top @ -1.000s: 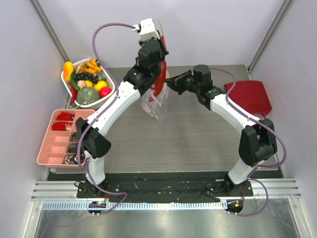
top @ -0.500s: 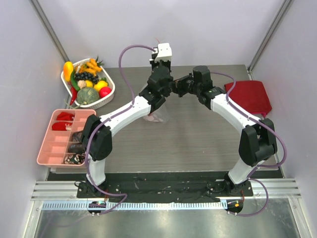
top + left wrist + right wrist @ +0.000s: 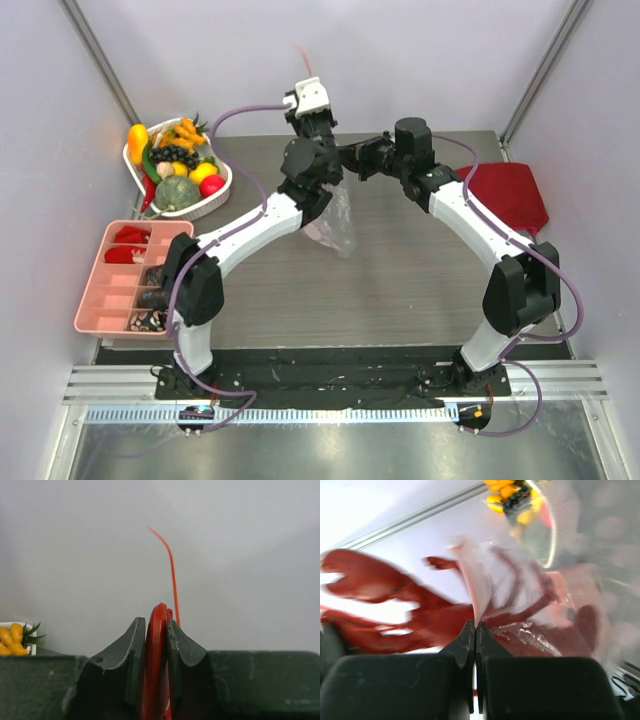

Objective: Place the food in the zip-top bag and seal the zipper
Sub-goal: Place the fake lobster in the zipper food storage bag.

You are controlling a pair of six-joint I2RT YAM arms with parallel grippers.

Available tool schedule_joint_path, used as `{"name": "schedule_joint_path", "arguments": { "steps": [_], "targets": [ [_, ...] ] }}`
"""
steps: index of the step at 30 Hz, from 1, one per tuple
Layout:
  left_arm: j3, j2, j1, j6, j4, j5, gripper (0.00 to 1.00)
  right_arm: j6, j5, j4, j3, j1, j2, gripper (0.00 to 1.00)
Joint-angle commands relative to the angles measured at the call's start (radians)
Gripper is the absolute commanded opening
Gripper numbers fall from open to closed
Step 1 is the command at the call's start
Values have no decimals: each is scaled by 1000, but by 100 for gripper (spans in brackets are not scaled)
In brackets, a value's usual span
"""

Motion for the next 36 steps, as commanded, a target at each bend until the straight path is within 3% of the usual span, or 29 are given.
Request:
{"name": "schedule_joint_path", "arguments": {
  "steps": [1,5,8,13,14,17,18,19,22,24,26,29,32,33,36],
  "targets": [
    [-164,-116,-17,-68,144,78,0,58,-27,34,116,0,-10,1],
    [-270,-119,-20,2,253,39,0,63,-24,15,136,2,-8,1],
    [-328,-122,-23,65,350,26,9,52,-24,18,106,2,-21,1],
    [-418,-254,-41,21,283,69,18,-11,-41,77,47,-26,-34,1],
    [-428,-280,-44,2,237,63,21,-28,-55,87,38,-29,-36,1],
    [-413,-404,-46,-135,-48,103,48,-103,-90,179,11,-37,-47,1],
    [-394,-440,-46,-218,-255,135,65,-123,-104,234,-3,-35,-47,1],
    [-373,-490,-43,-240,-359,172,72,-156,-116,258,-6,-35,-51,1],
    [-291,-547,-43,-336,-660,221,81,-189,-144,310,-31,-35,-60,1],
    [-212,-579,-6,-384,-887,284,94,-198,-150,318,-46,-35,-67,1],
    [-118,-583,49,-504,-1152,351,97,-204,-152,321,-57,-37,-74,1],
    [-106,-598,207,-654,-1366,592,93,-215,-161,330,-66,-35,-80,1],
    [-167,-615,470,-758,-1428,865,91,-224,-165,325,-66,-35,-88,1],
    [-188,-618,506,-769,-1425,998,91,-224,-168,325,-69,-37,-88,1],
    [-286,-642,630,-809,-1399,1146,93,-233,-178,333,-74,-35,-96,1]
  ]
}}
